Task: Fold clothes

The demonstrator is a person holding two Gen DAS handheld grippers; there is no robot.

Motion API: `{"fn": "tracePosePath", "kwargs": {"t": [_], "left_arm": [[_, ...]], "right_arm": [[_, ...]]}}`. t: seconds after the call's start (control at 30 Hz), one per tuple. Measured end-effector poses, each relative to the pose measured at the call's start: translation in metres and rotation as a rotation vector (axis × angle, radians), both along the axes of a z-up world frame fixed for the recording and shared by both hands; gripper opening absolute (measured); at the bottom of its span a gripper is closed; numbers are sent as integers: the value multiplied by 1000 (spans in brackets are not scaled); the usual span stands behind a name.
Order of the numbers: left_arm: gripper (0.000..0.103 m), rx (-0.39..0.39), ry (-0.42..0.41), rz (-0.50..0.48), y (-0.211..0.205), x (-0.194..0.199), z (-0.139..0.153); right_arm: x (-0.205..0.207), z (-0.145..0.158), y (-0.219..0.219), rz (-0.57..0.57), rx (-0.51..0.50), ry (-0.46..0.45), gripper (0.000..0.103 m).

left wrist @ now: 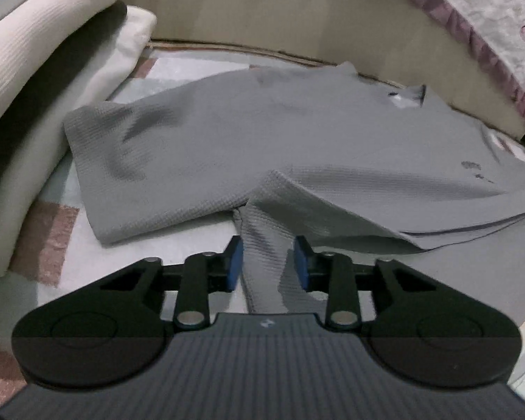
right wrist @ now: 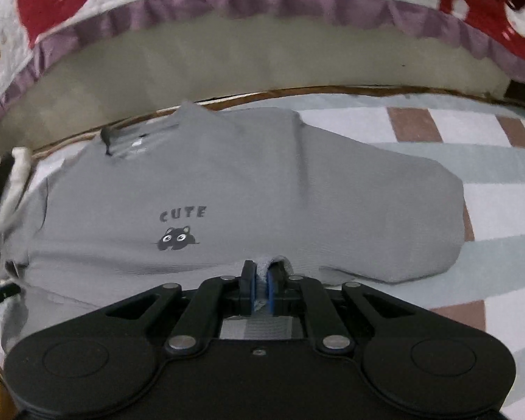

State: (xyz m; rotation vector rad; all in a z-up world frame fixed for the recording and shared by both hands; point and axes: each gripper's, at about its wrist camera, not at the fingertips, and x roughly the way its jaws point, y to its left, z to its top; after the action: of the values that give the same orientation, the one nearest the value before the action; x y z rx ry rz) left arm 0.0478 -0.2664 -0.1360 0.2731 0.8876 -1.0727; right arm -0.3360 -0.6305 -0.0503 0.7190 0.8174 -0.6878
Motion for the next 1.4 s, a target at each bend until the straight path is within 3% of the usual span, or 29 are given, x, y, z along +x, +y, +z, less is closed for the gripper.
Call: {"fn": "tracePosePath", "kwargs": {"t": [0.1,0.17,0.37,0.43,0.5,0.57,0.83,0.97,1.07,1.13,1.17,1.23,1.3,1.4], "left_arm": [[42,-47,5,-16,1,5,-2],[45,-64,46,-12,-5,13,-5],[52,-147,222,30,-3,35,-17],[45,-163,191,3,0,32,-16],[25,-157,119,-33,-1,25,-13],[21,-140,67,-53,-3,21,-10],[24,-131,-59,-131,-3,9,1],[46,-166,2,-149,-5,16,-7],[48,-165,30,-157,-11,18,-13],[25,-191,55,-180,-10,17,-9],[3,-215,76,-200,-8,15,-4],[3,-251,66,-236,-2,5,10],[3,-265,-8,-259,6,-11,24],[3,-294,-20,-293,11,-23,34]], "right_arm": [[-14,-1,4,-24,-56,-42,15],[-21,-3,6,-25,-101,-43,27],[-34,-15,10,22,-141,-54,29],[-31,-22,15,66,-148,-40,30],[-27,-31,21,97,-146,-24,30],[-20,-39,25,122,-154,-3,30],[2,-39,30,199,-237,79,40],[9,-34,26,228,-280,106,40],[15,-37,20,240,-301,138,41],[19,-42,15,246,-303,157,46],[21,-45,12,250,-304,164,51],[25,-52,6,255,-300,177,56],[27,-60,3,248,-277,177,56],[28,-65,3,236,-284,159,56]]}}
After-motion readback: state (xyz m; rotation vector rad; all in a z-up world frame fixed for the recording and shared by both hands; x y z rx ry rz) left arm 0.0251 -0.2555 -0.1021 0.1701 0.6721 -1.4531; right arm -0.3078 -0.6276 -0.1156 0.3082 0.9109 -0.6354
